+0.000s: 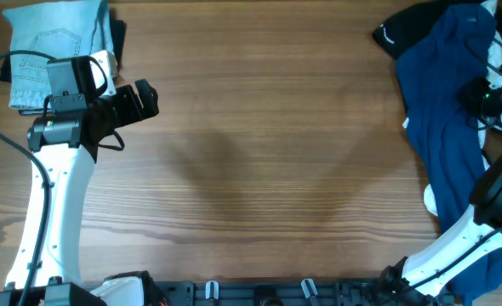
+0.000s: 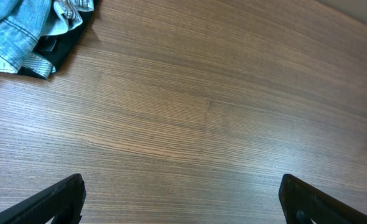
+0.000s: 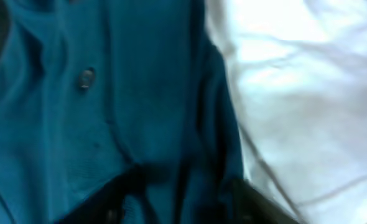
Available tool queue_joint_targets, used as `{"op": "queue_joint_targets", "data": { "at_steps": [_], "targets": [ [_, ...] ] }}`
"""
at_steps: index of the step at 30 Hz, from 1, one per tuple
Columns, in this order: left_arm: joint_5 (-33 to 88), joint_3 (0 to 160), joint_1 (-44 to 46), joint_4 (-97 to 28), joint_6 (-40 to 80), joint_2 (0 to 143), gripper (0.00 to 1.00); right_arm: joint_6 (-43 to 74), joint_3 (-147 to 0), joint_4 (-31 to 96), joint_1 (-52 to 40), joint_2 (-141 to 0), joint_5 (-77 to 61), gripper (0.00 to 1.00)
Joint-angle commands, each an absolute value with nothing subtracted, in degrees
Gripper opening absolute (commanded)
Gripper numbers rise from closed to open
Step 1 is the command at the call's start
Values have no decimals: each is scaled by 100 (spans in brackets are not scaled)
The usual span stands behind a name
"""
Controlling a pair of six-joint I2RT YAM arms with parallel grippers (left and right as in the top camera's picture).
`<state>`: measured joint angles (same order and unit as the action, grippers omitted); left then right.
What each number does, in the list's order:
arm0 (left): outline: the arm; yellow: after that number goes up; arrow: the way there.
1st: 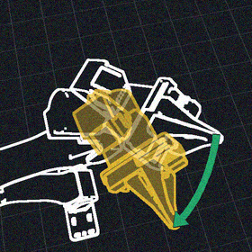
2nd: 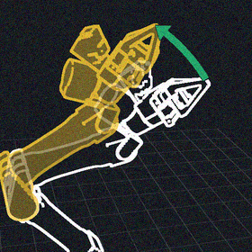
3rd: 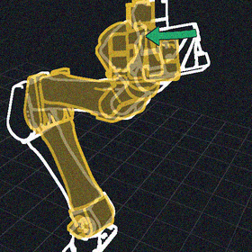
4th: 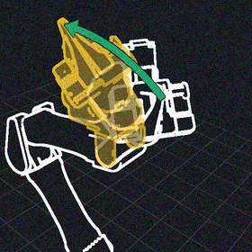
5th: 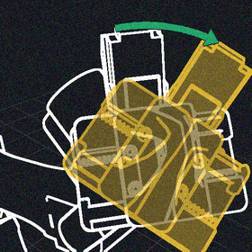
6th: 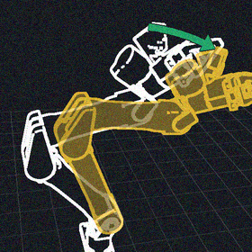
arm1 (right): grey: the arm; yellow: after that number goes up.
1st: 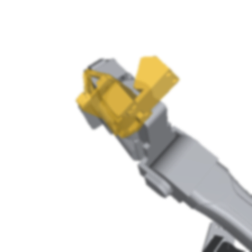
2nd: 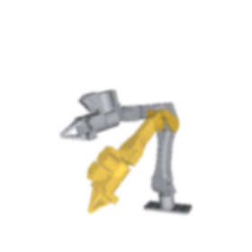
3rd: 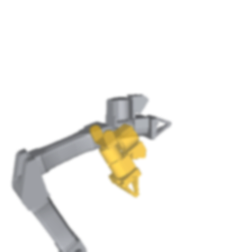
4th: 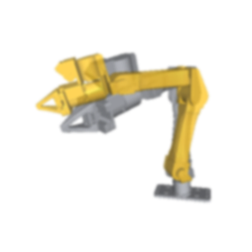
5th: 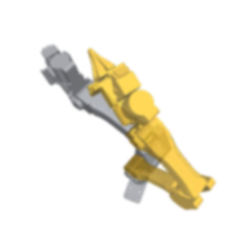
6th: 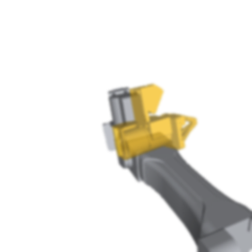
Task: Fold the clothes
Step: 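Grasp the teal polo shirt with the right gripper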
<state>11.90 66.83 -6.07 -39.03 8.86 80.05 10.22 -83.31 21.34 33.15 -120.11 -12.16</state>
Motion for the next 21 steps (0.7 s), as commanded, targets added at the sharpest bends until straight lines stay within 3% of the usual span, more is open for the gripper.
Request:
{"op": "queue_joint_targets", "data": {
  "at_steps": [1,4,12,21],
  "targets": [
    [1264,6816,-611,-3887,799,8042,100,897,-8442,2064,3181,-12143,-1487,38],
    [1264,6816,-613,-3887,799,8042,100,904,-8442,1992,3085,-12143,-1400,4],
    [1264,6816,-613,-3826,797,8040,100,810,-8444,2217,2491,-10409,-1680,4],
    [1264,6816,-613,-3809,797,8040,100,886,-8442,2740,1190,-10298,-1643,4]
  ]
}}
